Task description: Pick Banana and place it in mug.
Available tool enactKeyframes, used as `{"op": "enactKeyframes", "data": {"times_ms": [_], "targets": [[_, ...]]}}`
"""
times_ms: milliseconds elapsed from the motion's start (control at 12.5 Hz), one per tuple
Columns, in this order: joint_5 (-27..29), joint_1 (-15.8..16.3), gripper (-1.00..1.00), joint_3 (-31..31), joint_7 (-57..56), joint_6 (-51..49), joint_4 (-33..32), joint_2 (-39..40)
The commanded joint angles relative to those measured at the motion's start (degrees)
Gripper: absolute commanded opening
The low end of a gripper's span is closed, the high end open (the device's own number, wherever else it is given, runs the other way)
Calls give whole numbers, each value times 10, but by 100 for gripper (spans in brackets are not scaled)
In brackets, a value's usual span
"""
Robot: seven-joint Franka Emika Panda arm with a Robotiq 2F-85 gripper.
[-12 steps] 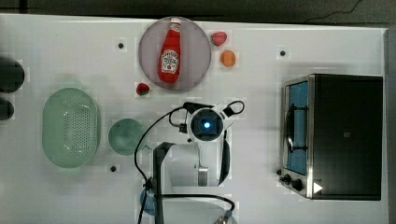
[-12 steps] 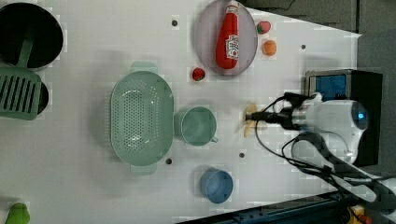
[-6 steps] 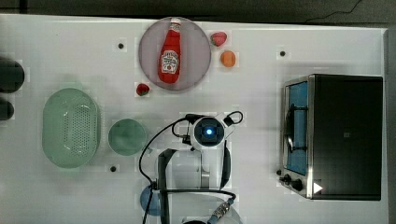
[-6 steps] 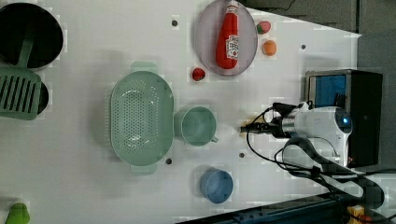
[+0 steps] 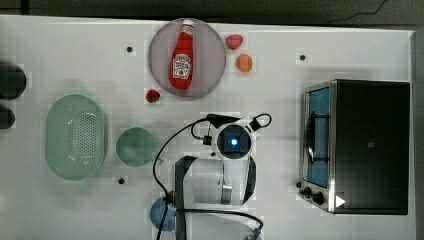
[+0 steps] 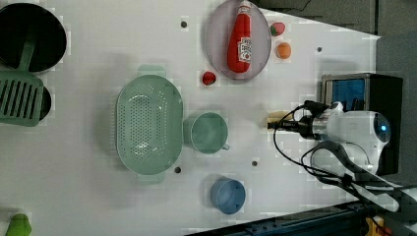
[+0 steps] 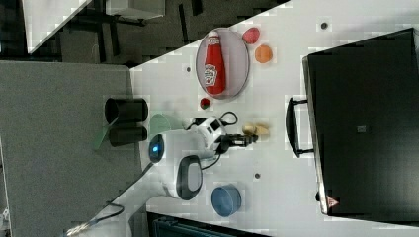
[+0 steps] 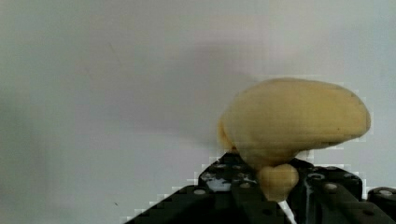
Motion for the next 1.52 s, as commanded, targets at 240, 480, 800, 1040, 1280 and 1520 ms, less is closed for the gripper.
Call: {"op": "enactKeyframes", "data": {"times_ms": [240, 480, 800, 1040, 1280, 1520], "targets": [[-1, 3, -49, -7, -9, -195, 38, -171], [-1, 4, -49, -7, -9, -322, 82, -248], [-1, 8, -49, 18, -6, -417, 131, -319], [4, 14, -49, 65, 59, -454, 140, -350], [40, 22, -49, 126, 181, -484, 140, -339], [71, 26, -49, 187, 293, -479, 139, -304]]}}
